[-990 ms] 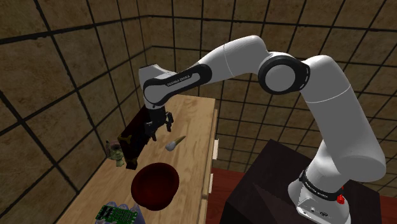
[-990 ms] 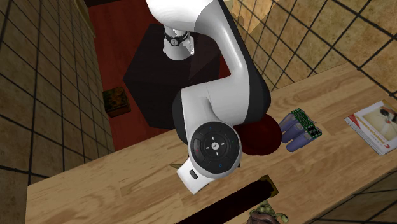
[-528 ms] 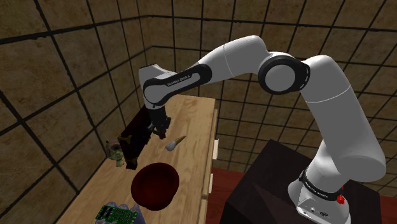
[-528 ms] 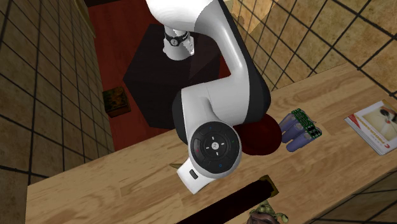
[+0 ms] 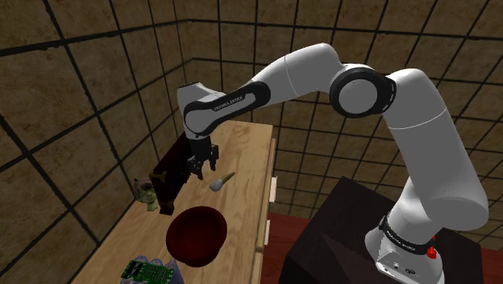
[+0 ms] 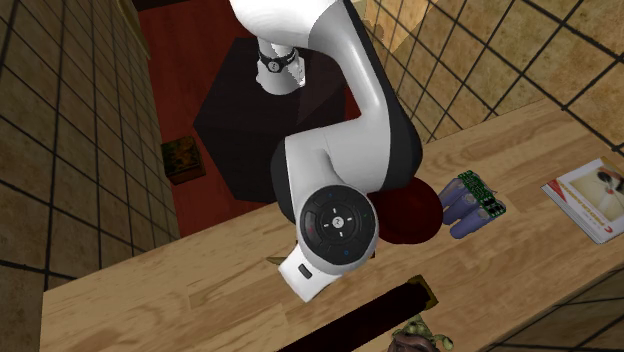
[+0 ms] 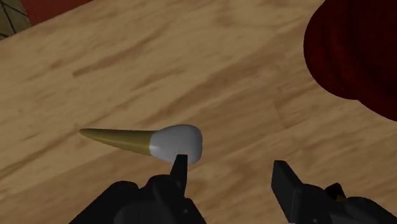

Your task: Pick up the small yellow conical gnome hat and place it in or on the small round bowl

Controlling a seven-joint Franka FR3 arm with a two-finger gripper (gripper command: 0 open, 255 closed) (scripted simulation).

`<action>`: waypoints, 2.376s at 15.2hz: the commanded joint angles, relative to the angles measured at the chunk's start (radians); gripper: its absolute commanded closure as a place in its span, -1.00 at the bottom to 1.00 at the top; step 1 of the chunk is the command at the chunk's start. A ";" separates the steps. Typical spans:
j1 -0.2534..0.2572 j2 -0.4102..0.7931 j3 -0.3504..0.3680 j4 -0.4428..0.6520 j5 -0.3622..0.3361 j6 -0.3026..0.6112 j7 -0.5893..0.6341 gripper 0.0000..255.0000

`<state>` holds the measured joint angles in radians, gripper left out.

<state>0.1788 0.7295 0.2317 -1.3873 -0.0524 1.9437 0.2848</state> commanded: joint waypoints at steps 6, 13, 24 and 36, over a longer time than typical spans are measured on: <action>-0.218 -0.156 0.125 -0.475 -0.189 0.477 -0.859 -1.00; -0.386 -0.047 0.210 -0.514 -0.312 0.691 -1.382 -1.00; -0.359 0.009 0.182 -0.485 -0.333 0.721 -1.368 -1.00; -0.363 -0.002 0.188 -0.489 -0.329 0.713 -1.370 1.00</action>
<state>-0.1815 0.7319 0.4175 -1.8746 -0.3835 2.6600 -1.0837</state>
